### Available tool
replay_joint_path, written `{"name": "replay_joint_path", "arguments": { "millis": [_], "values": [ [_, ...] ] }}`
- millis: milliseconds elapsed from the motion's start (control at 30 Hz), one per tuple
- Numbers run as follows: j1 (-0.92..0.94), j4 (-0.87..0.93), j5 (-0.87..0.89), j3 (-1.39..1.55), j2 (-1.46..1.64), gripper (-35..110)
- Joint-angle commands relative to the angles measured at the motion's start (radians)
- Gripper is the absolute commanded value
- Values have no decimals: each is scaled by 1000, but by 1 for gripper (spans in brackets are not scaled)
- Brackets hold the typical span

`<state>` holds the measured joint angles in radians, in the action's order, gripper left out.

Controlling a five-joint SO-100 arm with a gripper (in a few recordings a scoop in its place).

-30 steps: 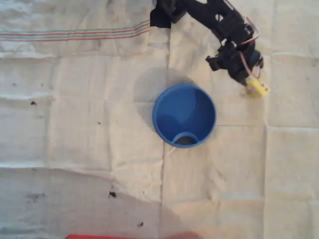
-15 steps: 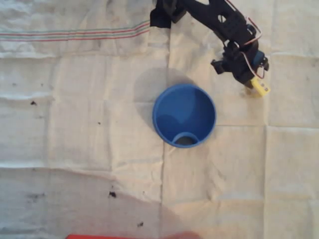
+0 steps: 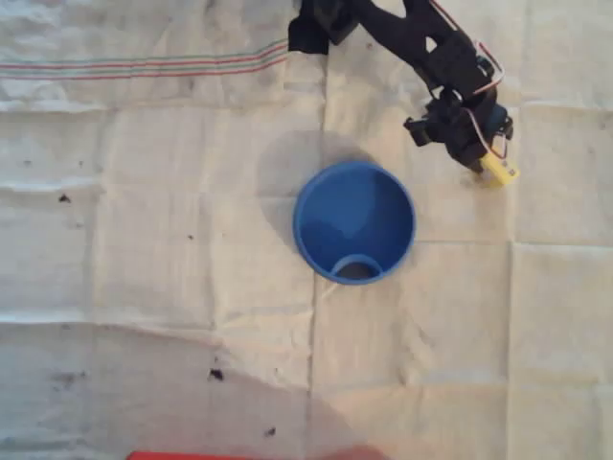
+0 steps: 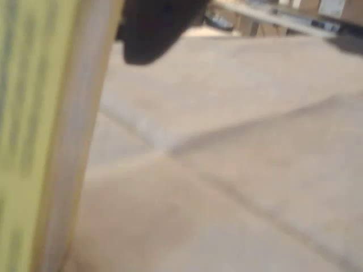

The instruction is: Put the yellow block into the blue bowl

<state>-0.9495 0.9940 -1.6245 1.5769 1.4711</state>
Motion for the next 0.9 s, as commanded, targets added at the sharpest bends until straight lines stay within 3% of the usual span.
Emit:
{"name": "replay_joint_path", "arguments": {
  "millis": [0, 600, 867],
  "values": [
    [0, -23, 3, -78, 23, 26],
    [0, -104, 2, -78, -48, 25],
    [-8, -138, 3, -66, -48, -2]
  ]
}}
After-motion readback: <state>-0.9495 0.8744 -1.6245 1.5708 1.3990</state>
